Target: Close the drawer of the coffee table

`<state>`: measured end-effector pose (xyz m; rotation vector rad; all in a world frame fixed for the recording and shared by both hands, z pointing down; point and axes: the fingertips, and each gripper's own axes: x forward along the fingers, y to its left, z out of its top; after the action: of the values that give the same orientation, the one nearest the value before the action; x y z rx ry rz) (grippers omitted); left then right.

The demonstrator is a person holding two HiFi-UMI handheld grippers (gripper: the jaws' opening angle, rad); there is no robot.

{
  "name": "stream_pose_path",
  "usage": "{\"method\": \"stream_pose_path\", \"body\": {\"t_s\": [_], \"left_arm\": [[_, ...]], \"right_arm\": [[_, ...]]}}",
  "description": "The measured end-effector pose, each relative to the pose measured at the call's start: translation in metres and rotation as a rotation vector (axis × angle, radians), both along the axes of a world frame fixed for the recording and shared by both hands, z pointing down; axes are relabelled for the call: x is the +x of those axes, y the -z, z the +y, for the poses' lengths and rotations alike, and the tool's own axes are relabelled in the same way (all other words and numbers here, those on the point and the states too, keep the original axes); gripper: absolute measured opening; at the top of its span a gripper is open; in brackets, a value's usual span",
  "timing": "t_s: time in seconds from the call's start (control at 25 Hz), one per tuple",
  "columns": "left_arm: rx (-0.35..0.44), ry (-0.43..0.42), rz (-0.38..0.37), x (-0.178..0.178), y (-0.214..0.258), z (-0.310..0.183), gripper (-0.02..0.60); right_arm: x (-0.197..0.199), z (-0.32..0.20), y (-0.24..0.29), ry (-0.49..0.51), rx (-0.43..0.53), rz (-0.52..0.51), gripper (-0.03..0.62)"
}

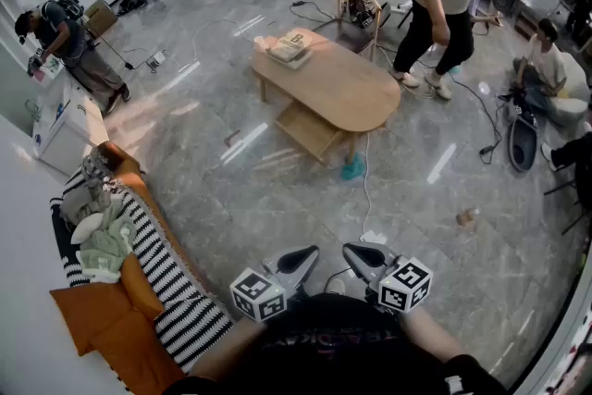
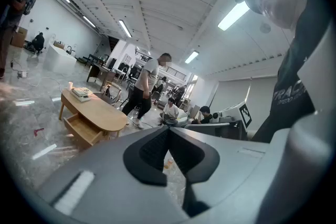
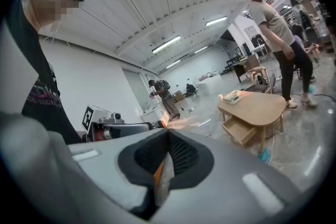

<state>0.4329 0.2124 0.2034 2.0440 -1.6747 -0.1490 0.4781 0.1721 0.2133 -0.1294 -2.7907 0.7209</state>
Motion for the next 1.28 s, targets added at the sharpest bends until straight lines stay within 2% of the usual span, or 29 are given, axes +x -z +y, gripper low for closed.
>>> {"method": "stream_pose_path", "body": {"t_s": [0.48,0.88,1.28], "left_arm": [[0.006,0.012,0.006,0.002,0.002,0.006,0.002],[0.021,0.011,-0.012,0.000,0.012,0.007,0.002],[0.033,0.106,-0.071,-0.044,0.023,0.014,0.002]], "right_arm": [[0.001,0.007,0.002,0.017,0.021,0.002,-0.002],[-0.005,0.008,0.019,0.035,0.030,-0.053,-0.002],[-0.020,-0.009,0.025,0.013,0.085,-0.069,-0.002]]}}
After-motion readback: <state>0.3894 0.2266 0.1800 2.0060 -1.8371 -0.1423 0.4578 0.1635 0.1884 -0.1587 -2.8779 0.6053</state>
